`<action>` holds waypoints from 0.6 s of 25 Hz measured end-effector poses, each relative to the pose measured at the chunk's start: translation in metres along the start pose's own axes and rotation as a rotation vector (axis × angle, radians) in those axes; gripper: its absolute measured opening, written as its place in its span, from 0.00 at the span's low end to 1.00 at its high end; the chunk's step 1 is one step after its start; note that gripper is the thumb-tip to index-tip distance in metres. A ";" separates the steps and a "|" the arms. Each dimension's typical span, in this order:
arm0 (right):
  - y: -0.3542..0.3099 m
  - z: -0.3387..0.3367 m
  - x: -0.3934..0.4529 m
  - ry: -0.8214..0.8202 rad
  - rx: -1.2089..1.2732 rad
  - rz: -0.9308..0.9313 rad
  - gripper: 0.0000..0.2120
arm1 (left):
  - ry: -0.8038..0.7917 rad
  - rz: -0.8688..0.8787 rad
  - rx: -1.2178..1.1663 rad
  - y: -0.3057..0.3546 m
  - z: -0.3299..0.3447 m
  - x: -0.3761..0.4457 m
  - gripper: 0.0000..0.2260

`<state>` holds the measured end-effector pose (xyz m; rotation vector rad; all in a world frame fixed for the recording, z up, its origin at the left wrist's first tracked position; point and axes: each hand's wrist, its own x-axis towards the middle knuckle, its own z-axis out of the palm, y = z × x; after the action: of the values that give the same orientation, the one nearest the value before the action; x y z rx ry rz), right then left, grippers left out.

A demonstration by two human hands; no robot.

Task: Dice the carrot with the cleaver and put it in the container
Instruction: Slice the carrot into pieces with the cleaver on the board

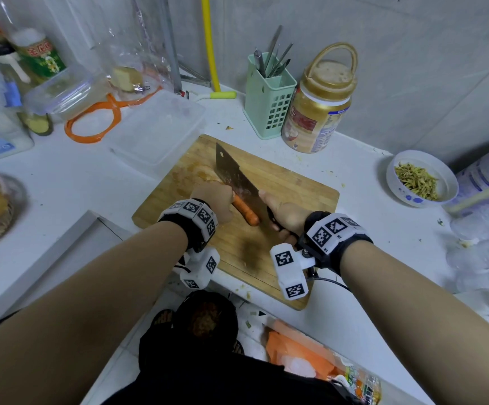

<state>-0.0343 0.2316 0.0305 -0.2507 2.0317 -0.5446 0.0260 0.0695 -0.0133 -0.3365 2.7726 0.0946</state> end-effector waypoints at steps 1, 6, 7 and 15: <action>0.000 -0.001 0.000 -0.010 0.009 0.001 0.35 | 0.002 -0.009 0.007 0.000 0.000 0.000 0.11; 0.004 -0.002 -0.001 -0.058 0.074 0.009 0.34 | 0.012 -0.018 0.006 0.002 0.002 0.000 0.14; 0.005 -0.002 -0.002 -0.059 0.076 0.016 0.33 | 0.018 -0.030 0.016 0.002 0.003 0.000 0.12; 0.001 0.007 0.003 0.289 -0.296 -0.198 0.26 | -0.004 -0.072 0.007 0.003 0.001 0.002 0.09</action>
<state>-0.0294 0.2294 0.0250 -0.5844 2.3852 -0.4173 0.0242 0.0720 -0.0151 -0.4325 2.7529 0.0675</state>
